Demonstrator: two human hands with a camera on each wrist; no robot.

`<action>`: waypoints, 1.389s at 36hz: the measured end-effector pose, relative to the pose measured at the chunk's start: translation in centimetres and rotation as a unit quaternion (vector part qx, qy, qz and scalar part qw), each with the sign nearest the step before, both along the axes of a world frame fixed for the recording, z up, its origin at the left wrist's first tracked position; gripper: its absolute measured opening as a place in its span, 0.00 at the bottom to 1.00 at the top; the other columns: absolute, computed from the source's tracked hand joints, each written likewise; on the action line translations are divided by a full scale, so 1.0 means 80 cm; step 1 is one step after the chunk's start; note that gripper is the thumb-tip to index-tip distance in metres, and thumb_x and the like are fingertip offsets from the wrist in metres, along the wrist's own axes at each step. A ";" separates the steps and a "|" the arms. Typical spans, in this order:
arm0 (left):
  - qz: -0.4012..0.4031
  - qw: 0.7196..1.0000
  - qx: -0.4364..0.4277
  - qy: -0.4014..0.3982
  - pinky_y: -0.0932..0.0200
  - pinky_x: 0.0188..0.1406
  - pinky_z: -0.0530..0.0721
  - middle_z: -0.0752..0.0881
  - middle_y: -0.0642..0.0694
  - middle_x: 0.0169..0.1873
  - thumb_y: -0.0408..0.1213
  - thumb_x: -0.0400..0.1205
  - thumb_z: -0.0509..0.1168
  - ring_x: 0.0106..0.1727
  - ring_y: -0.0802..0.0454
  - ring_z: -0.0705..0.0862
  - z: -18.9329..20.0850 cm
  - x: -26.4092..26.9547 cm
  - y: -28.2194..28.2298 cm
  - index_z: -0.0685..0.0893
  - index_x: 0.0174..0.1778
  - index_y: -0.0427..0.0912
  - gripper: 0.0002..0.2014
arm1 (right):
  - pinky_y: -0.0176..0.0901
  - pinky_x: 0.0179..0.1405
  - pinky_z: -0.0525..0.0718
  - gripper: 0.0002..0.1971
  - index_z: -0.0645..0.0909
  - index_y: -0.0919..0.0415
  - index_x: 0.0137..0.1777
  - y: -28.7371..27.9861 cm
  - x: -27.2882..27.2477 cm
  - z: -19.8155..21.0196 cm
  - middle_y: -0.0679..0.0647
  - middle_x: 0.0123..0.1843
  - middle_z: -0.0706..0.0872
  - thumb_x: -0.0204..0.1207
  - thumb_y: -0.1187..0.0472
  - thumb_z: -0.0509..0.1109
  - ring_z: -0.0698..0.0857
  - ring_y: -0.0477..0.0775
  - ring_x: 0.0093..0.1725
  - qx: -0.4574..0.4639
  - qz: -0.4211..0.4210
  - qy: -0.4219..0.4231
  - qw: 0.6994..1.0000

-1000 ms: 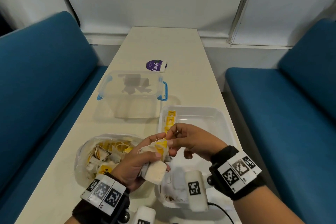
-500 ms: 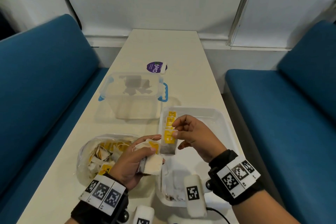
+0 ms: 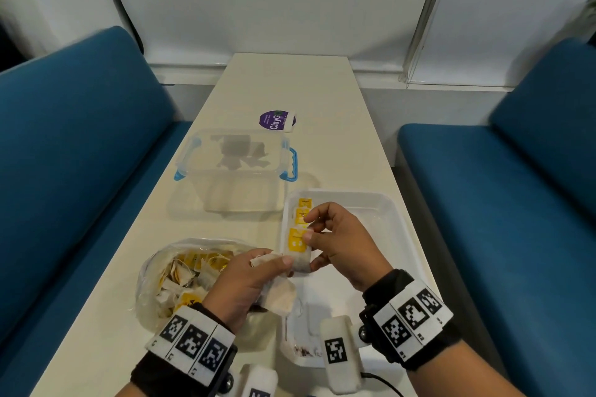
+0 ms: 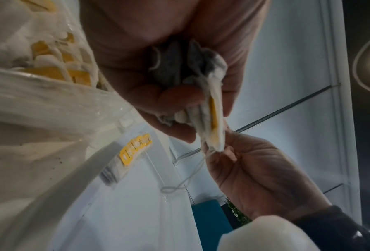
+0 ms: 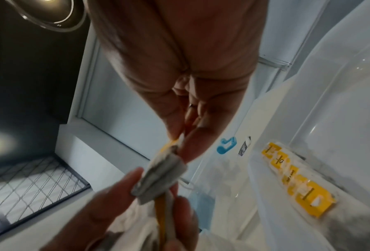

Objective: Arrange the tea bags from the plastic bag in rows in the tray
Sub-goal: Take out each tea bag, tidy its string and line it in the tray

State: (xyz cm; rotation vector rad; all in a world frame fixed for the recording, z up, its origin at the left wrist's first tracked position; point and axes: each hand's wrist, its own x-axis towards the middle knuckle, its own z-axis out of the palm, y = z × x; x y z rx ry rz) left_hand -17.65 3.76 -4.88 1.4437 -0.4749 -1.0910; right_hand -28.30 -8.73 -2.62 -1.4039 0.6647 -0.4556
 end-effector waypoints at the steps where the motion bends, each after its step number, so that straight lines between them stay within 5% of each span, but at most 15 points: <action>1: 0.002 1.000 0.006 -0.001 0.62 0.26 0.76 0.81 0.43 0.26 0.44 0.59 0.74 0.24 0.51 0.78 0.000 0.000 0.000 0.86 0.30 0.40 0.12 | 0.50 0.26 0.85 0.11 0.76 0.58 0.45 0.001 0.000 -0.001 0.58 0.41 0.74 0.75 0.77 0.66 0.80 0.55 0.38 -0.010 -0.005 0.008 1.000; 5: -0.004 1.000 0.014 -0.001 0.61 0.24 0.77 0.82 0.41 0.27 0.42 0.58 0.74 0.25 0.50 0.80 -0.004 0.001 -0.001 0.86 0.26 0.43 0.07 | 0.50 0.26 0.84 0.11 0.77 0.58 0.44 0.003 0.001 -0.004 0.57 0.40 0.74 0.74 0.76 0.66 0.79 0.54 0.38 -0.049 -0.017 0.035 0.998; 9: 0.009 0.999 0.013 0.027 0.60 0.26 0.79 0.85 0.44 0.27 0.39 0.60 0.71 0.27 0.51 0.81 -0.005 0.000 -0.003 0.84 0.33 0.41 0.09 | 0.45 0.23 0.83 0.11 0.75 0.58 0.47 0.003 -0.002 -0.003 0.57 0.38 0.75 0.74 0.74 0.70 0.80 0.51 0.35 -0.029 -0.005 0.030 0.999; 13: 0.027 0.999 0.009 0.030 0.60 0.28 0.76 0.84 0.44 0.27 0.39 0.61 0.72 0.26 0.51 0.80 -0.004 0.001 -0.004 0.85 0.29 0.42 0.06 | 0.41 0.24 0.81 0.19 0.73 0.58 0.52 0.001 -0.010 -0.002 0.53 0.33 0.79 0.67 0.67 0.79 0.82 0.46 0.31 -0.014 0.047 0.076 0.996; 17: 0.038 0.999 0.010 0.027 0.62 0.26 0.75 0.82 0.43 0.27 0.32 0.70 0.73 0.25 0.52 0.79 -0.007 0.001 -0.006 0.83 0.30 0.39 0.05 | 0.39 0.20 0.77 0.19 0.73 0.60 0.48 0.001 -0.013 -0.008 0.50 0.27 0.83 0.66 0.72 0.78 0.83 0.48 0.28 0.001 0.064 0.091 0.994; 26: 0.042 0.998 0.022 0.028 0.54 0.34 0.76 0.85 0.41 0.30 0.47 0.53 0.77 0.31 0.47 0.82 -0.018 0.002 -0.008 0.86 0.33 0.40 0.19 | 0.39 0.19 0.76 0.19 0.68 0.60 0.38 -0.004 -0.011 -0.008 0.55 0.29 0.81 0.66 0.77 0.76 0.83 0.50 0.26 -0.009 0.061 0.127 0.990; 30: 0.026 0.999 0.033 0.011 0.53 0.35 0.80 0.86 0.40 0.31 0.37 0.71 0.75 0.30 0.47 0.84 -0.019 0.004 -0.002 0.88 0.28 0.41 0.07 | 0.38 0.18 0.75 0.20 0.66 0.59 0.34 -0.025 -0.009 -0.008 0.56 0.27 0.80 0.66 0.78 0.74 0.82 0.49 0.25 -0.023 0.032 0.167 0.985; 32: 0.009 0.999 0.043 0.003 0.57 0.30 0.81 0.87 0.40 0.32 0.35 0.75 0.72 0.28 0.50 0.85 -0.021 0.005 0.002 0.89 0.34 0.38 0.06 | 0.38 0.18 0.75 0.19 0.66 0.59 0.33 -0.041 -0.008 -0.009 0.56 0.27 0.80 0.66 0.77 0.73 0.82 0.49 0.25 -0.041 0.018 0.205 0.978; 37: -0.047 0.997 0.061 -0.008 0.63 0.21 0.80 0.86 0.44 0.29 0.43 0.64 0.72 0.27 0.52 0.86 -0.016 0.000 0.004 0.88 0.38 0.35 0.14 | 0.38 0.22 0.80 0.15 0.71 0.60 0.32 -0.062 0.005 -0.020 0.57 0.30 0.83 0.69 0.77 0.70 0.84 0.51 0.29 -0.079 0.075 0.324 0.940; 43: -0.063 0.994 0.093 -0.016 0.60 0.25 0.82 0.86 0.40 0.34 0.45 0.62 0.71 0.30 0.49 0.86 -0.027 -0.002 0.003 0.88 0.41 0.34 0.19 | 0.36 0.22 0.81 0.13 0.73 0.60 0.34 -0.054 0.027 -0.047 0.57 0.32 0.85 0.71 0.77 0.69 0.85 0.51 0.31 -0.079 0.159 0.401 0.899; 48: -0.068 0.993 0.092 -0.021 0.63 0.21 0.79 0.85 0.41 0.31 0.45 0.61 0.71 0.29 0.49 0.85 -0.033 -0.002 0.002 0.88 0.43 0.32 0.21 | 0.49 0.43 0.86 0.09 0.76 0.62 0.36 -0.045 0.049 -0.057 0.60 0.37 0.85 0.72 0.75 0.70 0.88 0.63 0.45 -0.108 0.219 0.440 0.864; 50: -0.061 0.994 0.090 -0.021 0.62 0.22 0.79 0.86 0.40 0.32 0.44 0.61 0.72 0.29 0.49 0.85 -0.034 -0.001 0.001 0.88 0.44 0.30 0.22 | 0.44 0.39 0.88 0.07 0.77 0.62 0.37 -0.043 0.056 -0.059 0.58 0.38 0.86 0.73 0.71 0.70 0.90 0.59 0.42 -0.126 0.228 0.452 0.853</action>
